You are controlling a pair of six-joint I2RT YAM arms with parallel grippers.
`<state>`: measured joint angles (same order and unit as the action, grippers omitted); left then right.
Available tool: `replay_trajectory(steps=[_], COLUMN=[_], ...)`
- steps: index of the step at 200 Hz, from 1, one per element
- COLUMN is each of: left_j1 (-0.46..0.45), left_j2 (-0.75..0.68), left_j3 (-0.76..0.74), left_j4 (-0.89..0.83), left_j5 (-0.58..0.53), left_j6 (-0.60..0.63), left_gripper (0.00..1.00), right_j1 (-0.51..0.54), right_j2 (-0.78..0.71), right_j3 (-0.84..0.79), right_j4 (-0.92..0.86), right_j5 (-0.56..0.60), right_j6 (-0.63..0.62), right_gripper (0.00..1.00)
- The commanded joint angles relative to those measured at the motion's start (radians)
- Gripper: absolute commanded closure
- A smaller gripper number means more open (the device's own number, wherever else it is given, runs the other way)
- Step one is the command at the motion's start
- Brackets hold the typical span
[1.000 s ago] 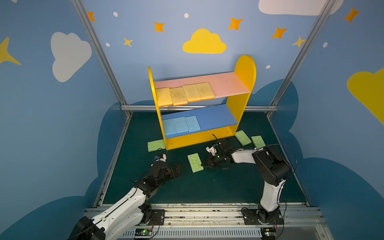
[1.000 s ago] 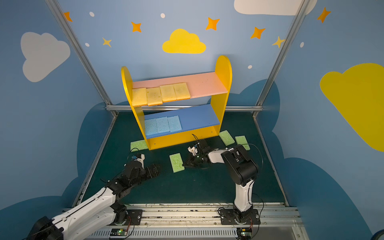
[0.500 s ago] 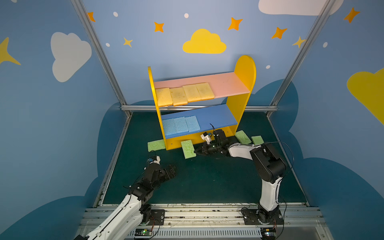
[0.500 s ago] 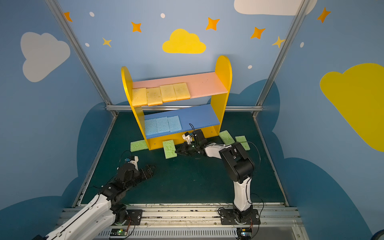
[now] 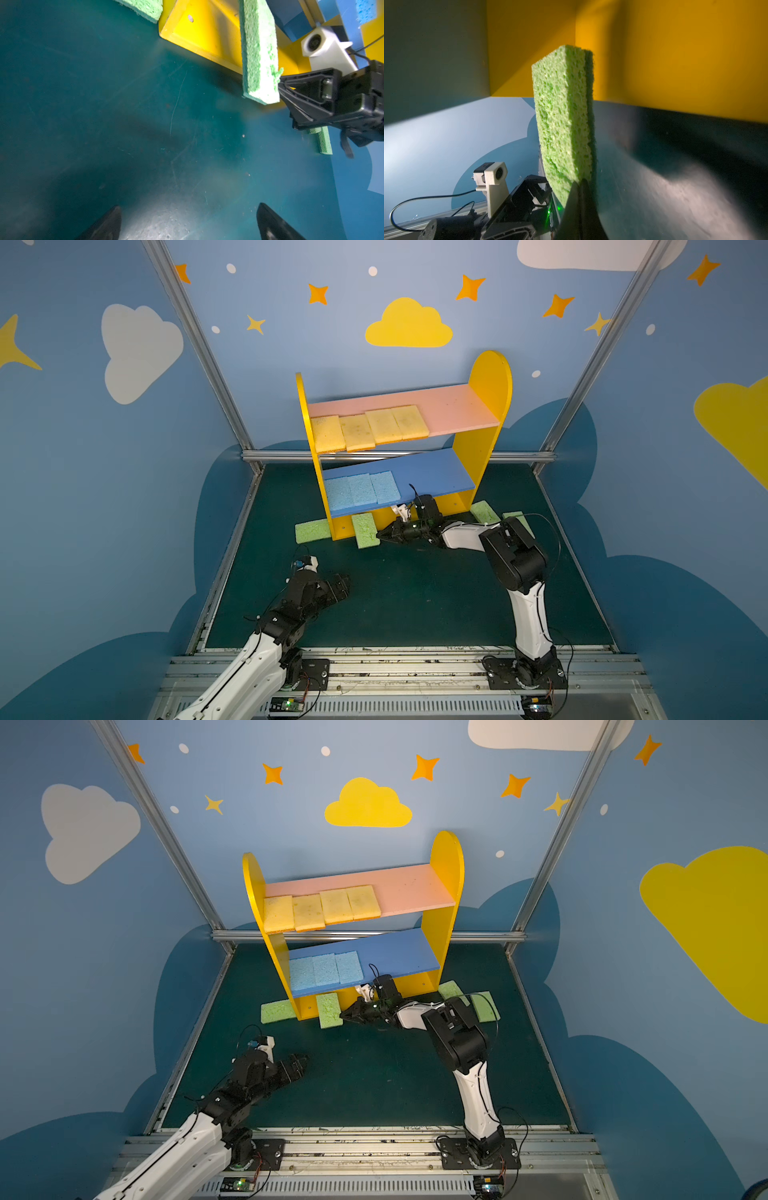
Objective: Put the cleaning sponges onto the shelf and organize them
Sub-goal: 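Carry the green sponge to the yellow shelf leg with the right gripper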
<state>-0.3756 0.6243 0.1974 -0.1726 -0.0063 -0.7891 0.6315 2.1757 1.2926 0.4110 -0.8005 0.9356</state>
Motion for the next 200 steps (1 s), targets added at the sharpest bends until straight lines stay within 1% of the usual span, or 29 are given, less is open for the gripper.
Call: replay_trajectory(steps=[1, 56, 144, 200], left_j1=[0.005, 0.008, 0.007, 0.01], left_j2=[-0.023, -0.058, -0.076, -0.084], left_j3=[-0.019, -0.027, -0.021, -0.017], left_j4=[-0.02, -0.032, -0.049, -0.062], left_j5=[0.015, 0.022, 0.031, 0.032], left_j6=[0.011, 0.01, 0.013, 0.013], left_gripper=[0.0, 0.0, 0.0, 0.0], right_j1=[0.008, 0.017, 0.034, 0.049], right_j2=[0.038, 0.101, 0.192, 0.243], right_j3=[0.041, 0.113, 0.259, 0.327], right_j4=[0.122, 0.135, 0.028, 0.023], right_j5=[0.009, 0.017, 0.022, 0.019], right_j6=[0.06, 0.085, 0.059, 0.052], right_gripper=[1.0, 1.0, 1.0, 1.0])
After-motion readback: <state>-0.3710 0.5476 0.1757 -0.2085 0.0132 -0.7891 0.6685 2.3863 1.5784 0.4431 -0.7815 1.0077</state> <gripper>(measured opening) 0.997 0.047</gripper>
